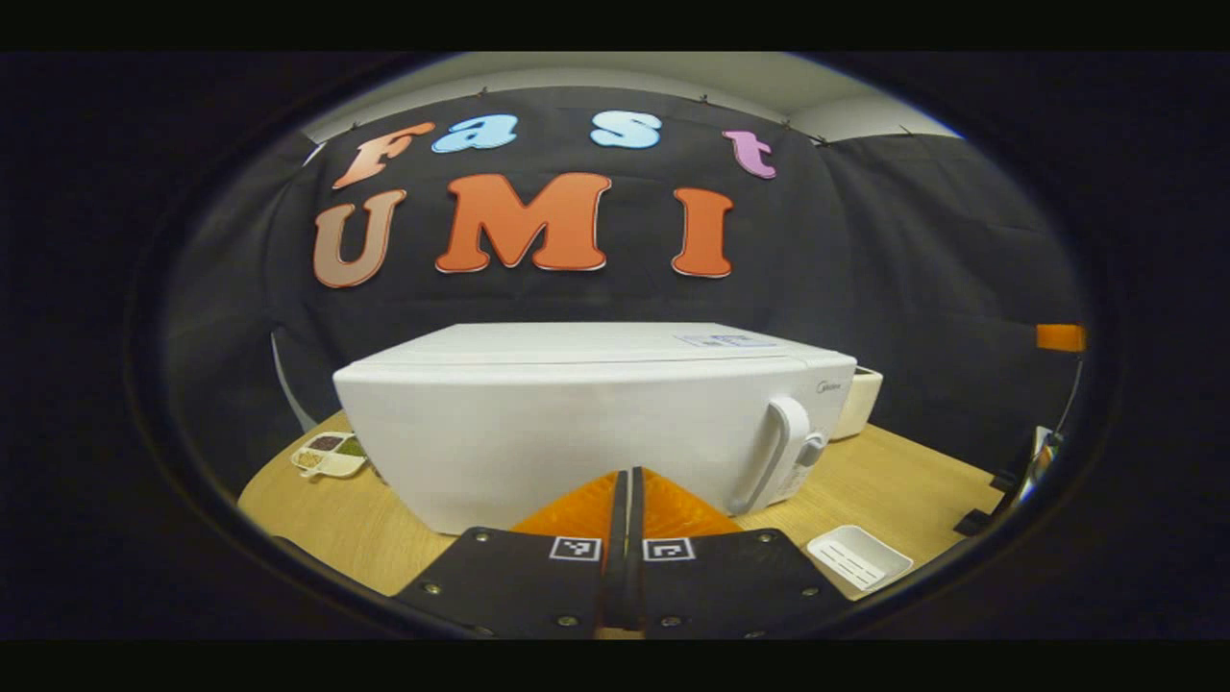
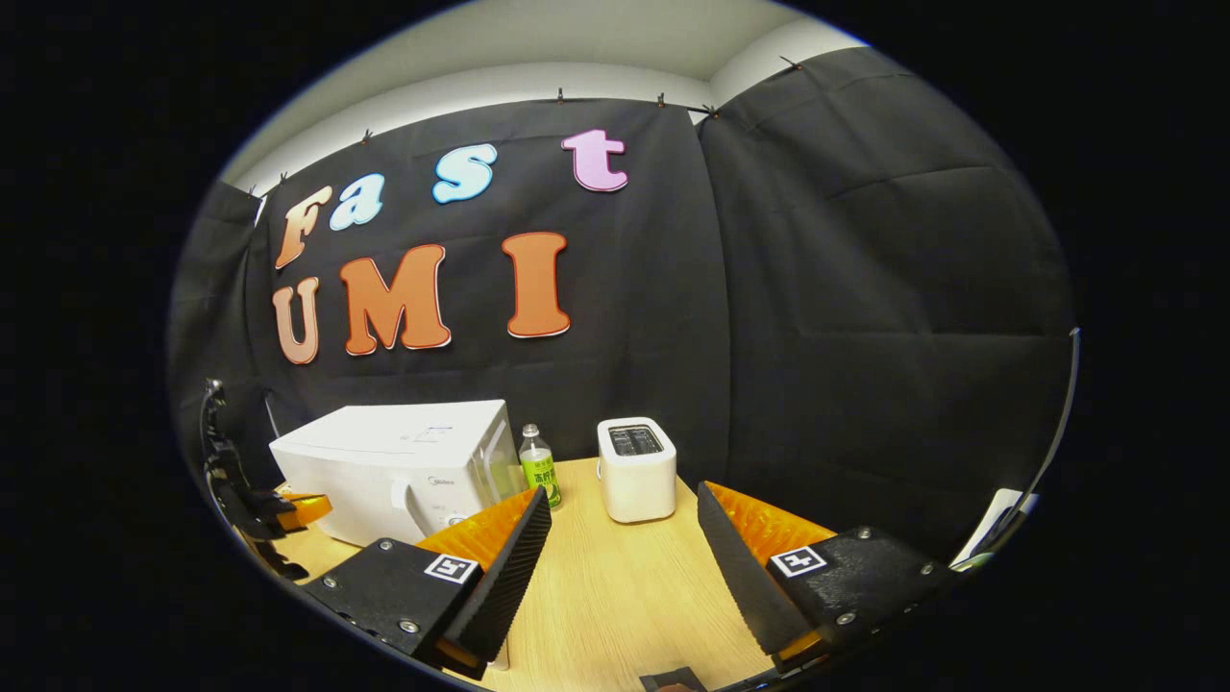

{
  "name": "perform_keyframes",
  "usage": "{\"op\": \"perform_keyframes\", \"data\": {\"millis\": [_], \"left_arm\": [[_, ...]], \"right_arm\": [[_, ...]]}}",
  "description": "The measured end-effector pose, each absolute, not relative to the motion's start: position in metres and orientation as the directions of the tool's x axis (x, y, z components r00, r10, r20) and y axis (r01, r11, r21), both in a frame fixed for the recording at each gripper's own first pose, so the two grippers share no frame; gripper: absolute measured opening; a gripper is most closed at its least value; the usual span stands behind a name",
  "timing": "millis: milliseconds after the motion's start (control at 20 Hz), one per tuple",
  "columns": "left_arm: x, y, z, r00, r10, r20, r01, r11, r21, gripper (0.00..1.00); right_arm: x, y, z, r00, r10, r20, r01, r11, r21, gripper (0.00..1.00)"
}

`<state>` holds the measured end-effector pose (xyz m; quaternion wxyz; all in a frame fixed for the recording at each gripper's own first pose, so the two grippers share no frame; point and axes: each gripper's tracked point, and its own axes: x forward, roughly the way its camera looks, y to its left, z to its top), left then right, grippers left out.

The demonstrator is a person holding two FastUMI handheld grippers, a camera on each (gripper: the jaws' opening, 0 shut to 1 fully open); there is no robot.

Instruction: Open the microwave oven with the left hand, put the food in, and close the microwave oven.

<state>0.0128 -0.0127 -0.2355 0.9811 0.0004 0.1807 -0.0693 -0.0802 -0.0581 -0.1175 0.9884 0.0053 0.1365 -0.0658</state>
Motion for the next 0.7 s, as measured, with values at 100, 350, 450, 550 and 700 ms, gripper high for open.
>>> {"op": "perform_keyframes", "data": {"millis": [100,350,450,550,700], "left_arm": [[0.001,0.004,-0.191,0.936,-0.134,-0.324,0.128,0.991,-0.04,0.01],[-0.033,0.061,-0.103,0.962,-0.059,-0.266,0.058,0.998,-0.011,0.01],[-0.047,0.078,-0.079,0.963,-0.044,-0.266,0.033,0.998,-0.047,0.27],[-0.058,0.101,-0.055,0.97,-0.003,-0.242,-0.007,0.999,-0.043,0.5],[-0.077,0.134,-0.021,0.978,0.078,-0.194,-0.087,0.995,-0.039,0.92]], "right_arm": [[-0.081,-0.046,-0.104,0.959,-0.113,-0.261,0.115,0.993,-0.009,0.95],[-0.08,-0.016,-0.067,0.972,-0.076,-0.224,0.078,0.997,0.002,0.95],[-0.079,-0.003,-0.053,0.976,-0.061,-0.21,0.062,0.998,-0.001,0.95],[-0.08,0.013,-0.042,0.977,-0.028,-0.21,0.031,0.999,0.011,0.95],[-0.082,0.03,-0.032,0.978,0.0,-0.208,0.004,1.0,0.017,0.95]]}}
